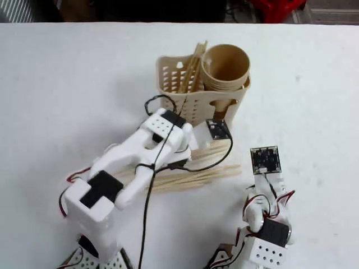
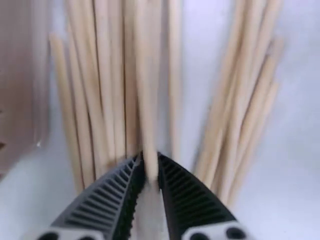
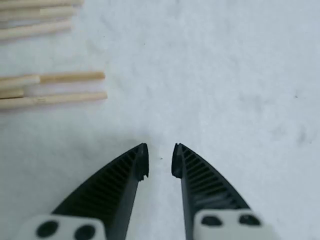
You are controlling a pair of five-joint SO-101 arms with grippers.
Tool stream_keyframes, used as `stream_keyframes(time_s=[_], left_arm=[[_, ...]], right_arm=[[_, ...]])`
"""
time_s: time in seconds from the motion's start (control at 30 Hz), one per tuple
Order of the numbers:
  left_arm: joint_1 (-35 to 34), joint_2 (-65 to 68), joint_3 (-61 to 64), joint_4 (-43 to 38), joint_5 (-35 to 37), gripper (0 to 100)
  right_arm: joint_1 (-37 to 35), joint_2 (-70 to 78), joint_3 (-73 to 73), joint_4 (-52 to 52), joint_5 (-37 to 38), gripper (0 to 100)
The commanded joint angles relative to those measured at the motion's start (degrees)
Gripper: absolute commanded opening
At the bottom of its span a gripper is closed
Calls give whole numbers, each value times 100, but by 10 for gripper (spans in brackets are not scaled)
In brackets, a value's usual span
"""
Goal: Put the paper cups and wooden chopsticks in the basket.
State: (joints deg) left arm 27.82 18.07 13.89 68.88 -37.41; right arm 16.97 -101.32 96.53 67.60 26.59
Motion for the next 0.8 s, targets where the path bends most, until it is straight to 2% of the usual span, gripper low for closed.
stream_keyframes(time_s=[0.0, 0.17, 0.37, 0.53, 0.77], left_arm=[[66, -664, -237, 413, -26, 23], [40, -1059, -185, 659, -26, 23], [13, -831, -44, 519, 9, 25], [-48, -321, 193, 211, -44, 98], [-242, -4, -35, 167, -44, 24]], right_arm=[[22, -40, 35, 22, 53, 98], [22, -40, 35, 22, 53, 98], [22, -40, 35, 22, 53, 98], [31, -40, 35, 22, 53, 98], [31, -40, 35, 22, 53, 98]])
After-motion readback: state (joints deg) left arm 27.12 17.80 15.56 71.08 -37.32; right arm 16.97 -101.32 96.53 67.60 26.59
